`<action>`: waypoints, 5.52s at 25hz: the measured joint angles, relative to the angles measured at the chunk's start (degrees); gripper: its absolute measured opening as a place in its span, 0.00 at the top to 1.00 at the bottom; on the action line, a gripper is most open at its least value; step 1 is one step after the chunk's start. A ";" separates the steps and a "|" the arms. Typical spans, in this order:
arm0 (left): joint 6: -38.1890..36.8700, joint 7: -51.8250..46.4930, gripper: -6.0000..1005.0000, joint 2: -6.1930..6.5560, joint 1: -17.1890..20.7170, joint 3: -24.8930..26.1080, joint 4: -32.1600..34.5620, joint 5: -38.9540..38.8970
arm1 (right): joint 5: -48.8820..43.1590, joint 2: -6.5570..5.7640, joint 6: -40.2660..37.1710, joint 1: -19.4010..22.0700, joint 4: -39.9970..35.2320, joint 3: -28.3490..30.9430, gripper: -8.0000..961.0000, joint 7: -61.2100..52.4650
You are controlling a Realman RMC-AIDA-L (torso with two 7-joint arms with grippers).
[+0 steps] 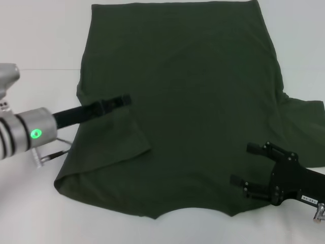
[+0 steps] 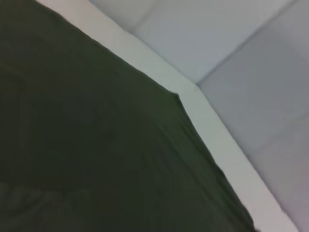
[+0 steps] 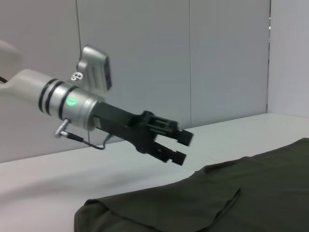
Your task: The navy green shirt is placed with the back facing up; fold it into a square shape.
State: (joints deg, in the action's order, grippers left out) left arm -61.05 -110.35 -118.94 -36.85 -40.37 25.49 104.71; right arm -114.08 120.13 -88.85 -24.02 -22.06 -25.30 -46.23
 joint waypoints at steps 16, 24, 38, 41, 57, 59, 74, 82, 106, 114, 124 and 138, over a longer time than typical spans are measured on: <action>-29.60 35.10 0.13 -0.28 14.64 -1.75 19.83 4.70 | 1.03 -0.17 0.38 -0.24 -0.01 0.28 0.02 0.00; -24.73 41.50 0.13 -2.19 17.09 -1.92 17.51 9.33 | 1.06 -0.07 1.48 0.27 -0.01 0.25 0.02 0.04; -23.52 42.27 0.13 -2.07 17.81 1.59 17.43 10.50 | 1.05 0.00 2.06 0.47 0.79 0.07 0.02 0.23; -23.58 42.27 0.13 -2.06 17.72 1.78 17.40 10.51 | 1.04 -0.09 2.05 0.55 0.54 0.10 0.02 -2.12; -25.01 42.05 0.13 -2.08 17.48 1.53 17.50 10.51 | -12.52 -3.48 -5.53 -1.42 -34.30 -1.34 0.02 -82.08; -25.53 42.25 0.13 -2.07 17.46 1.40 17.71 10.56 | -15.68 -4.81 -6.16 -2.51 -36.05 -1.34 0.02 -90.22; -27.87 44.25 0.13 -1.47 15.96 -0.39 17.88 12.53 | -45.95 -6.80 -1.42 -12.44 -39.94 -1.89 0.02 -108.40; -28.40 44.34 0.13 -1.51 15.92 -0.36 17.94 12.53 | -47.27 -6.41 4.65 -13.50 -38.20 -3.53 0.02 -109.00; -27.89 45.41 0.13 -1.99 15.88 0.02 17.78 12.12 | -46.97 -6.74 19.61 -15.77 -22.93 -8.11 0.02 -107.65; -27.81 45.49 0.13 -2.10 15.84 0.10 17.68 12.09 | -46.97 -6.51 22.77 -16.01 -20.64 -8.30 0.02 -106.66; -27.80 45.49 0.13 -2.08 15.84 0.21 17.66 12.08 | -47.02 -6.25 23.83 -16.54 -19.65 -8.76 0.02 -106.36; -27.74 45.61 0.13 -2.16 15.84 0.20 17.84 12.09 | -47.03 -5.94 23.91 -17.24 -19.31 -9.42 0.02 -106.26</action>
State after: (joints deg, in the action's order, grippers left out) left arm -88.79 -64.74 -121.10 -21.00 -40.17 43.33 116.80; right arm -161.10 114.19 -64.94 -41.26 -41.36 -34.72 -152.49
